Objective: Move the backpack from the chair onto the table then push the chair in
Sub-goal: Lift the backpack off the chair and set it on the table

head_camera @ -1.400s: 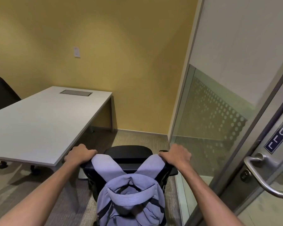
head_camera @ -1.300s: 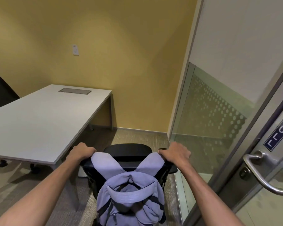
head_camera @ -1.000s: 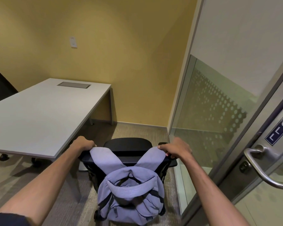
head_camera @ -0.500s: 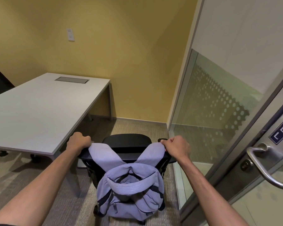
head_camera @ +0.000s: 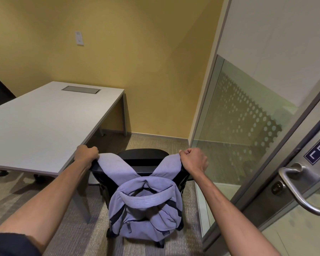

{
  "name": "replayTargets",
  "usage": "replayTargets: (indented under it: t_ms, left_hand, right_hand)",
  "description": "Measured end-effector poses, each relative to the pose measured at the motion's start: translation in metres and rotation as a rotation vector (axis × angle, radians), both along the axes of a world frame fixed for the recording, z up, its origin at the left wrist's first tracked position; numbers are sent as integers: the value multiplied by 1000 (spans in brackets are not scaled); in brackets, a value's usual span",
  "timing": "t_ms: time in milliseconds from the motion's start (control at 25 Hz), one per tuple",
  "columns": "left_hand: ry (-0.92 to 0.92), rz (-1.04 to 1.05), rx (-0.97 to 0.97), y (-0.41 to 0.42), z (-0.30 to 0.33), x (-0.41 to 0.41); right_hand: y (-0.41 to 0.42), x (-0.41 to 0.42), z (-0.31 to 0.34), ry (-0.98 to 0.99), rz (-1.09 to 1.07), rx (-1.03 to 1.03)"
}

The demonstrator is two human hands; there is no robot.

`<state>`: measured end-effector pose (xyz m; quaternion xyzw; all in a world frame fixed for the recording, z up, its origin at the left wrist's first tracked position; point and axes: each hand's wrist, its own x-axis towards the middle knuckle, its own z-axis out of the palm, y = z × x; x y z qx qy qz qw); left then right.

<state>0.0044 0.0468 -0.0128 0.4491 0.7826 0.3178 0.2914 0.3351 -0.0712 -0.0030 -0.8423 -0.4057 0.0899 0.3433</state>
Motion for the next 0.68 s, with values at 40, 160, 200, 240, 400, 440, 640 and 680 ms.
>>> replayTargets:
  t_ms: [40, 160, 200, 240, 400, 440, 640, 680]
  left_hand:
    - [-9, 1, -9, 2, 0, 1]
    - [-89, 69, 6, 6, 1, 1]
    - [-143, 111, 26, 6, 2, 0]
    - [-214, 165, 47, 5, 2, 0]
    - [-510, 368, 151, -8, 2, -5]
    - [-575, 395, 192, -14, 3, -7]
    - [-815, 529, 323, -60, -1, -23]
    - [-834, 545, 331, -69, -5, -27]
  right_hand:
    - [3, 1, 1, 19, 8, -7]
    - [7, 6, 5, 65, 37, -7]
    - [8, 9, 5, 82, 52, -4]
    - [9, 11, 5, 98, 65, -1]
    - [9, 13, 4, 166, 69, 41]
    - [9, 13, 3, 194, 60, 64]
    - [5, 12, -2, 344, 28, 159]
    - [4, 11, -2, 382, 21, 179]
